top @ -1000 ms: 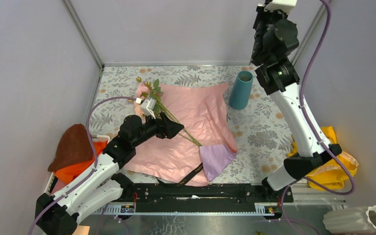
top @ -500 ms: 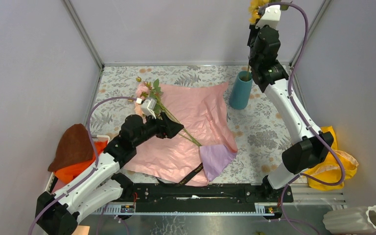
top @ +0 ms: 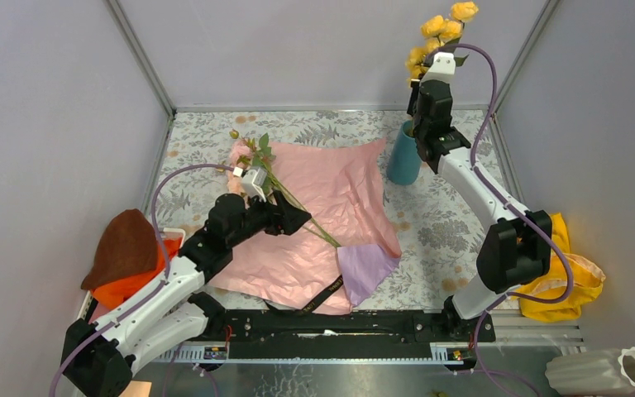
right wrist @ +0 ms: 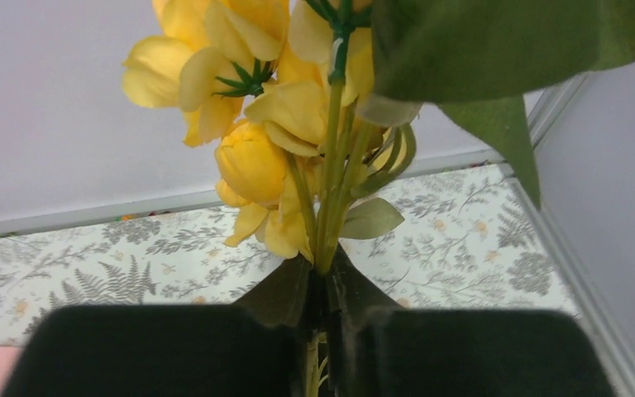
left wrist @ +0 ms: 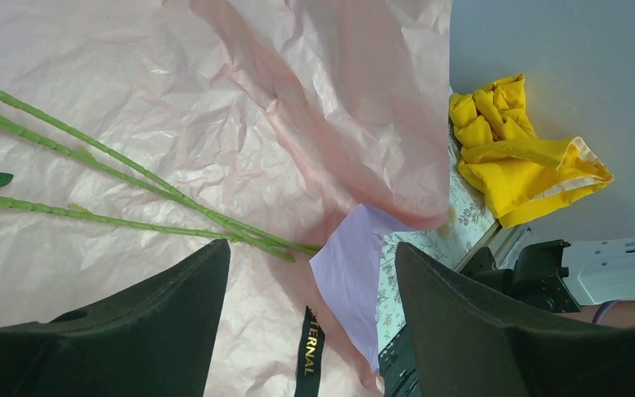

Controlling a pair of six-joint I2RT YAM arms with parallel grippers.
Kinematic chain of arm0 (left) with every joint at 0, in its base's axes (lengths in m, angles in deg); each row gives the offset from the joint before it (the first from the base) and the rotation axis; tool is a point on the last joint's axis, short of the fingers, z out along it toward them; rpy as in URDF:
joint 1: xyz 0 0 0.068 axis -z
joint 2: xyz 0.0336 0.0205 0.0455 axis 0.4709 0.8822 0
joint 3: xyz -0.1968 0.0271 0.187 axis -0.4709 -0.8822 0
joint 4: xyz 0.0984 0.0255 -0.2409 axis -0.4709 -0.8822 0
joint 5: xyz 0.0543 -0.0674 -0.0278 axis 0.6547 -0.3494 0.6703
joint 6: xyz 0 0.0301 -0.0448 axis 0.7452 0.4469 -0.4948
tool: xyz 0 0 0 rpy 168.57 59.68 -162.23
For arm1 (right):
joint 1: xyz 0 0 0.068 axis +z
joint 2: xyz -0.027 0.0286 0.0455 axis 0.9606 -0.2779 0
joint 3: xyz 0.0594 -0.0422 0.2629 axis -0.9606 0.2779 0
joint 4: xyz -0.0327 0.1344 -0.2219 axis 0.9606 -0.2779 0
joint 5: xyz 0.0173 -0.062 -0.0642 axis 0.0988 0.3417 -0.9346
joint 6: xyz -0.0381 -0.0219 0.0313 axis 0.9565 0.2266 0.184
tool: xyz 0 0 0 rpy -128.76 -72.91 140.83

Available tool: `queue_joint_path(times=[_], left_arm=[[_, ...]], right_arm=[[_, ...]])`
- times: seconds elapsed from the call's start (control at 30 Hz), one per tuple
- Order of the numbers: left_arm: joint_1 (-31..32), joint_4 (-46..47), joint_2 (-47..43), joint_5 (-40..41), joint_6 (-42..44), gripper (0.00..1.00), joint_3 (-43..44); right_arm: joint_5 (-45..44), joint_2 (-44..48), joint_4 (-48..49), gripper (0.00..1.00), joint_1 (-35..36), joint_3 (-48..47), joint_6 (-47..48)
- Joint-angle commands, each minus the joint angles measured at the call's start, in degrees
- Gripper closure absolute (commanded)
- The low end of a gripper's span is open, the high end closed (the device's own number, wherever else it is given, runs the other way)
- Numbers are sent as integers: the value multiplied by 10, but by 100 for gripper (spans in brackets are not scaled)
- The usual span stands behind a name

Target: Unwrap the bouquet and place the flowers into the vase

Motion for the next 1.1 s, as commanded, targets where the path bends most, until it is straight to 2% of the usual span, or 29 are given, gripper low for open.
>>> queue_joint_path(times=[0.0,0.13,0.23,0.27,0.33,0.53,0.7,0.9,1.07], left_arm=[[1,18,-6,10,6,20,-8],[1,19,-9,13,6,20,-12],[1,22,-7,14,4,20,-15],[1,24,-7,14,3,20,-16],[1,26,-4,14,1,20,-18],[1,27,-3,17,-2,20,-19],[1,21,-7,30,-1,20,-20],[1,1,-14,64,-9,20,-15],[1,-77,-65,188,-47,20,13]], right_arm=[[10,28,48,81,-4,18,-31],[11,39,48,59,-4,24,-33],[12,54,49,38,-4,30,-31],[12,60,50,22,-4,32,-31],[10,71,47,3,-4,33,-29],[5,126,39,0,-4,44,-47],[18,199,31,0,-4,76,-104],[198,300,21,0,2,113,-120],[254,345,-56,0,48,80,-118]])
